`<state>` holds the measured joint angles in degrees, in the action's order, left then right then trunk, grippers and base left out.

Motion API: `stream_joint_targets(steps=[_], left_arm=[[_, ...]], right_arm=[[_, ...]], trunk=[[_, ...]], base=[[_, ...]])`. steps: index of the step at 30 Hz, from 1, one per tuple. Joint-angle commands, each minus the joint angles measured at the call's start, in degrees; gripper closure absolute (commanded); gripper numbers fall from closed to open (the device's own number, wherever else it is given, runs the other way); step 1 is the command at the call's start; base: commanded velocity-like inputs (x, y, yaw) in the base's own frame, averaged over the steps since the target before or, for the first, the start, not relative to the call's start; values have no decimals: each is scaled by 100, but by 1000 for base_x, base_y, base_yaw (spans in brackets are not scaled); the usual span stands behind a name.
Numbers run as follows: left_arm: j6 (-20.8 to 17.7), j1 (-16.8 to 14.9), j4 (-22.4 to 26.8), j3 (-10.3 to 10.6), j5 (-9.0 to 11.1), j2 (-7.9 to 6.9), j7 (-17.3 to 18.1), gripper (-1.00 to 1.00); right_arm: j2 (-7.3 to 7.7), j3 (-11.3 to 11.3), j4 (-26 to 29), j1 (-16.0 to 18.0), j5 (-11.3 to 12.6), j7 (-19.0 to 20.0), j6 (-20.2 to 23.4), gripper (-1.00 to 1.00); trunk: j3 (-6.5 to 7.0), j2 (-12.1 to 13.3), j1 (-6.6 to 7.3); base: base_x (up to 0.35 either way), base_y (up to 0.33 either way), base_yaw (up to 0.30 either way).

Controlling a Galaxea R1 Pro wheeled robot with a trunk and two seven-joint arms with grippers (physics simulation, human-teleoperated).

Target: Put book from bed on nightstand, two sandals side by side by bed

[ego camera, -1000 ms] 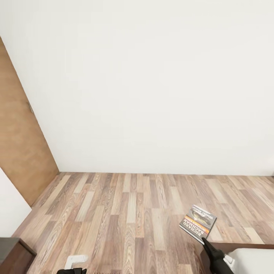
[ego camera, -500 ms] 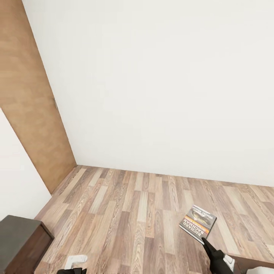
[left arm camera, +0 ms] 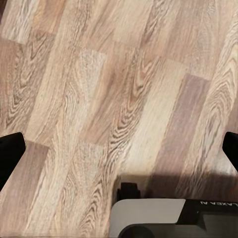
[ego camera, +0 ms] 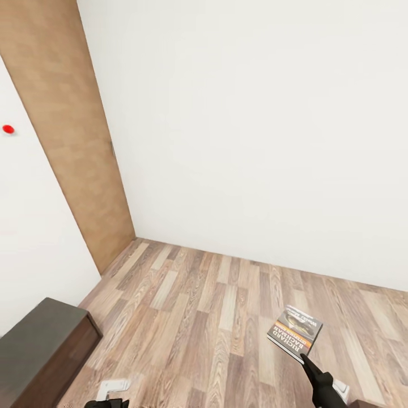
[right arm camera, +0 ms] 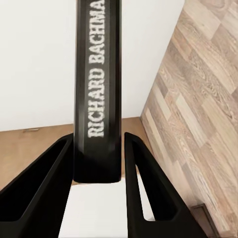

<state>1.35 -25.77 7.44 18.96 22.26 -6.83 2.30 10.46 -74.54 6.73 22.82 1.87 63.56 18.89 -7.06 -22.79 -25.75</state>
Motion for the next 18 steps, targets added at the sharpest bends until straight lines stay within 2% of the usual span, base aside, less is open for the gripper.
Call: stream_joint_targets(steps=[1, 6, 18], left_arm=[[14, -7, -6, 47, 59, -2, 17, -100], [14, -7, -6, 47, 59, -2, 17, -100], [130, -7, -7, 47, 59, -2, 25, -100]], right_arm=[[0, -17, 4, 3, 34, 14, 57, 100], [0, -17, 4, 3, 39, 12, 57, 100], [8, -20, 20, 3, 41, 12, 57, 100]], trunk=[[-17, -12, -3], [-35, -12, -3], [-41, -12, -3]], base=[[0, 0, 229], [0, 0, 163], [0, 0, 25]])
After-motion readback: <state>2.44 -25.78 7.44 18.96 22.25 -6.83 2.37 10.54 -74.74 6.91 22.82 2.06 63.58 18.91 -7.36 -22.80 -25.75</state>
